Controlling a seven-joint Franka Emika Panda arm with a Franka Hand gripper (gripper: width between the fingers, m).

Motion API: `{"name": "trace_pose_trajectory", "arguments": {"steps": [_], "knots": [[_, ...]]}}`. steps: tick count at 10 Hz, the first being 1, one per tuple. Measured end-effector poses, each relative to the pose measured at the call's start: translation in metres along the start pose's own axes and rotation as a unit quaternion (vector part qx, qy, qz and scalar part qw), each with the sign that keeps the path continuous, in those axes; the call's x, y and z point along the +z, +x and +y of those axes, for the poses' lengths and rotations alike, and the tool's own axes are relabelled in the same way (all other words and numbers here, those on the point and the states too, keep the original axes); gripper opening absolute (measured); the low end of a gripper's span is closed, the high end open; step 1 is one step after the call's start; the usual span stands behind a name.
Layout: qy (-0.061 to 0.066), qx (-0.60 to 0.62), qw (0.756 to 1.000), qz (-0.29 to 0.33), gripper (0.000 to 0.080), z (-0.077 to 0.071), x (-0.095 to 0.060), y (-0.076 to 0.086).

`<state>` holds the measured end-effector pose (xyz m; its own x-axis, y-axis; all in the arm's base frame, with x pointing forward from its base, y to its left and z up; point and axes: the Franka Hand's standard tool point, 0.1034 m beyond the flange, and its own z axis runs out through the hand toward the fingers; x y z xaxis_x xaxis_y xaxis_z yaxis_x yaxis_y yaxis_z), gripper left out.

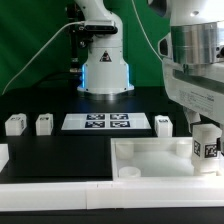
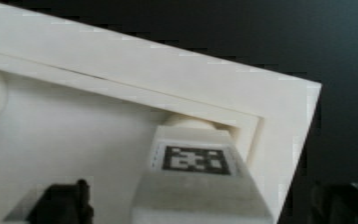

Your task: Assemble one leg

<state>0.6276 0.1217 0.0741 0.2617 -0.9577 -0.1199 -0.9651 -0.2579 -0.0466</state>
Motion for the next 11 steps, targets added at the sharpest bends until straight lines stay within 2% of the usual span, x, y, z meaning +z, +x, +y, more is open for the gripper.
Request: {"name": "trace_pose_trajectory", "arguments": {"steps": [3,6,8,11], "knots": [[-0.014,-0.055,0.998,-0.004,0.0648,0.0043,0.0017,-0.0026],[-0.016,-0.223,0.975,-0.007,0.0649,0.0054,0.0031,-0.0044],[-0.016,-0.336,0.942,-0.009,0.0649,0.0057,0.0036,-0.0041],[-0.014,-0.491,0.871,-0.011,0.0649,0.0059,0.0032,-0.0012]]}}
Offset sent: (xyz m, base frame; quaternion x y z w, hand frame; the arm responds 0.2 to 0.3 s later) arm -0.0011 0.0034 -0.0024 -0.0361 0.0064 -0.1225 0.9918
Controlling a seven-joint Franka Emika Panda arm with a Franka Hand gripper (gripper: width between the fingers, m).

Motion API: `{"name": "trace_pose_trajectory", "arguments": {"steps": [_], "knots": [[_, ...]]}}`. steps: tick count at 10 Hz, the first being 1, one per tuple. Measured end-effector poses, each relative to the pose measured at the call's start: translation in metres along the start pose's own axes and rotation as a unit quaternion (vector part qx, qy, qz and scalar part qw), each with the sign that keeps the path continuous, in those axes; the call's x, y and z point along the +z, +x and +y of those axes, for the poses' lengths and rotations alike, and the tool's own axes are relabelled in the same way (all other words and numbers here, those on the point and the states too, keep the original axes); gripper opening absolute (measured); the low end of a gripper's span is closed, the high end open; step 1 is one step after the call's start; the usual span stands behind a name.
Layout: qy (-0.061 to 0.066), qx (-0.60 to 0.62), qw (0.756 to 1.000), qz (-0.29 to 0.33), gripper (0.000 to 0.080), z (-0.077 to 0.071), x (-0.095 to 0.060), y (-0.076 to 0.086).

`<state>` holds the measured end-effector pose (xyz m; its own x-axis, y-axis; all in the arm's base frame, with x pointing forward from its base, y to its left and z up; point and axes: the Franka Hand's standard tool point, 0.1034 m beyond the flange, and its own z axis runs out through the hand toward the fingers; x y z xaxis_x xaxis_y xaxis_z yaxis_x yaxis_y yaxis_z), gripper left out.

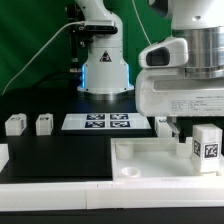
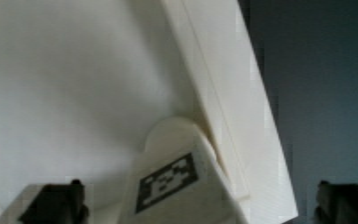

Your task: Assemble one leg

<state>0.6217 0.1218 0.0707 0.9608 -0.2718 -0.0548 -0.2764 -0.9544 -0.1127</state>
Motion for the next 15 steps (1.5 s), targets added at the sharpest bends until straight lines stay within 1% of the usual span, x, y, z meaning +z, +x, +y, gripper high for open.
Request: {"name": "trace_pose_trajectory", "arguments": {"steps": [1,2,4,7,9,14,15], "knots": [[0.000,-0.041,0.999,0.000,0.0649,0.0010,-0.0001,0.0005],[-0.001,-0.104,0.995,0.001,0.0649,0.0024,-0.0003,0.0012],[-0.001,-0.186,0.982,0.001,0.0649,0.0053,-0.0007,0.0026],[-0.001,-0.193,0.981,0.001,0.0634,0.0063,-0.0007,0.0030],[-0.001,-0.193,0.981,0.001,0.0287,0.0065,-0.0007,0.0031],[-0.001,-0.166,0.986,0.001,0.0292,0.0061,-0.0006,0.0029],[0.001,-0.102,0.995,0.001,0.0292,0.0057,-0.0005,0.0026]]}}
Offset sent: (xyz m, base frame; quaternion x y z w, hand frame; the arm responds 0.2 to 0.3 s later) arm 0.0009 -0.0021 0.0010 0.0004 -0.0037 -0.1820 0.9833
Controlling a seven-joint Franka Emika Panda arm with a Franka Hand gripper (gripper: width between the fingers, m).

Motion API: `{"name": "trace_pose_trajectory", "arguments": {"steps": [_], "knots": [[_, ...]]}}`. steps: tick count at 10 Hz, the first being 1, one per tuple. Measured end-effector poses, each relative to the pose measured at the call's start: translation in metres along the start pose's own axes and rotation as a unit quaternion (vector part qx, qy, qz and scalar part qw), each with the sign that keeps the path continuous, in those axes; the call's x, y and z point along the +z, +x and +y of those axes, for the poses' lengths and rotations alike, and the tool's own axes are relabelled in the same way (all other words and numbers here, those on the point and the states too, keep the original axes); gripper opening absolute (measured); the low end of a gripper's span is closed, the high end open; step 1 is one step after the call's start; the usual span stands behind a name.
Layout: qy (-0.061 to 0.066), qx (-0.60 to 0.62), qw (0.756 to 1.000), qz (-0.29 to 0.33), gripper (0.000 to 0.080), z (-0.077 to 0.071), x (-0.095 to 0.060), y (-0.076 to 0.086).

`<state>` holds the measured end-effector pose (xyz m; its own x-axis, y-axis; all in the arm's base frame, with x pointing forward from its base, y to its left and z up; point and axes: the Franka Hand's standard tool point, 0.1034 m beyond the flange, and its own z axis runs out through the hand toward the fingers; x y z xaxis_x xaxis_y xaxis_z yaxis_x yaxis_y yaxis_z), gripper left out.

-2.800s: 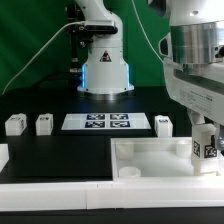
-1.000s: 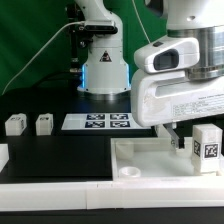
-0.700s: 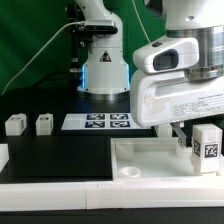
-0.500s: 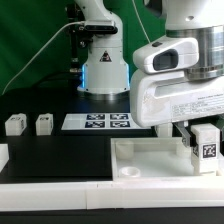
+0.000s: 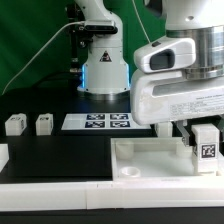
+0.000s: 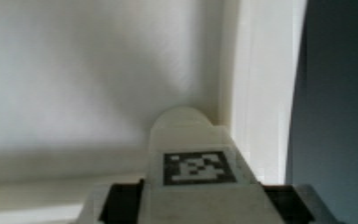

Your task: Assemble one leg

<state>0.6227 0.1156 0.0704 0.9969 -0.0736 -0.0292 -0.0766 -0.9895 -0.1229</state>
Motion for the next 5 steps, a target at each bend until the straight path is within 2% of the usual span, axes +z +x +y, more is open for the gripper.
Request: {"name": "trace_pose_trajectory", "arguments": {"steps": [1,3,5], "knots": [[0.001,0.052,0.999,0.001,0.0292,-0.0010,0.0001,0.0000],[0.003,0.207,0.978,0.003,0.0293,-0.0028,0.0009,-0.0004],[0.003,0.332,0.943,0.002,0.0294,-0.0039,0.0013,-0.0009]]}}
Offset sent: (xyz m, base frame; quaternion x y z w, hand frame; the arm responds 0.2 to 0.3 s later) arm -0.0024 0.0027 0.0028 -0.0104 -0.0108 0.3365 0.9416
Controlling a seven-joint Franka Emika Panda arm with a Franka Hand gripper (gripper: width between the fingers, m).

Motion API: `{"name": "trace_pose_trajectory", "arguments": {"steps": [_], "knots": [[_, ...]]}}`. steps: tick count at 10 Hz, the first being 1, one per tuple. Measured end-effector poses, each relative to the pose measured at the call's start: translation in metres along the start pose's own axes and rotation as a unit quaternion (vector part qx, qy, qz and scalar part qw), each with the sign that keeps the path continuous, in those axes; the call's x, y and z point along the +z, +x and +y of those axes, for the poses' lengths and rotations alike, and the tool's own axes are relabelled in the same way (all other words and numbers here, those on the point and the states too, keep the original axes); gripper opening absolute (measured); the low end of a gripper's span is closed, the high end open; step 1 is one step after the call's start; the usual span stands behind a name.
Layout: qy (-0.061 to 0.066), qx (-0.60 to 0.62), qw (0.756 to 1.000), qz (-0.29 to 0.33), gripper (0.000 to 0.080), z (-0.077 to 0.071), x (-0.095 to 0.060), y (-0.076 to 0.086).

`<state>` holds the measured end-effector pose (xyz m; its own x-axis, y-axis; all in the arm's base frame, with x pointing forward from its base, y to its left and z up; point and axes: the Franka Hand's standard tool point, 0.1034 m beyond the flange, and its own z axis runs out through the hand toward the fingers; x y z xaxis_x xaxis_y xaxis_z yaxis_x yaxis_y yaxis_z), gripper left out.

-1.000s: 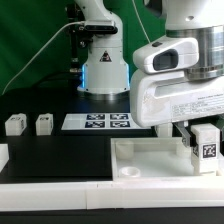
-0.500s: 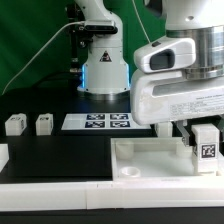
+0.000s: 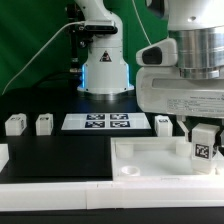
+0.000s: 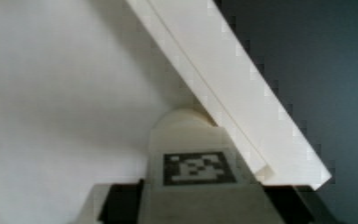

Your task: Assemble one leg

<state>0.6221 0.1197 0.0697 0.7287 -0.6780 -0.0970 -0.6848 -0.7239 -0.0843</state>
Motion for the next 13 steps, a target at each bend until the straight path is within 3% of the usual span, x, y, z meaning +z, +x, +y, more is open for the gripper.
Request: {"name": "trace_pose_trajectory", "arguments": {"steps": [5,8,10,11,12,13], "knots": [[0.002,0.259,0.966,-0.004,0.0294,-0.0021,0.0006,-0.0029],[0.001,0.324,0.946,-0.004,0.0294,-0.0027,0.0008,-0.0038],[0.001,0.314,0.949,-0.004,0.0531,-0.0029,0.0009,-0.0042],[0.001,0.313,0.950,-0.004,0.0531,-0.0032,0.0009,-0.0045],[0.001,0.311,0.950,-0.004,0.0625,-0.0036,0.0010,-0.0051],[0.001,0.306,0.952,-0.004,0.0642,-0.0038,0.0011,-0.0055]]}}
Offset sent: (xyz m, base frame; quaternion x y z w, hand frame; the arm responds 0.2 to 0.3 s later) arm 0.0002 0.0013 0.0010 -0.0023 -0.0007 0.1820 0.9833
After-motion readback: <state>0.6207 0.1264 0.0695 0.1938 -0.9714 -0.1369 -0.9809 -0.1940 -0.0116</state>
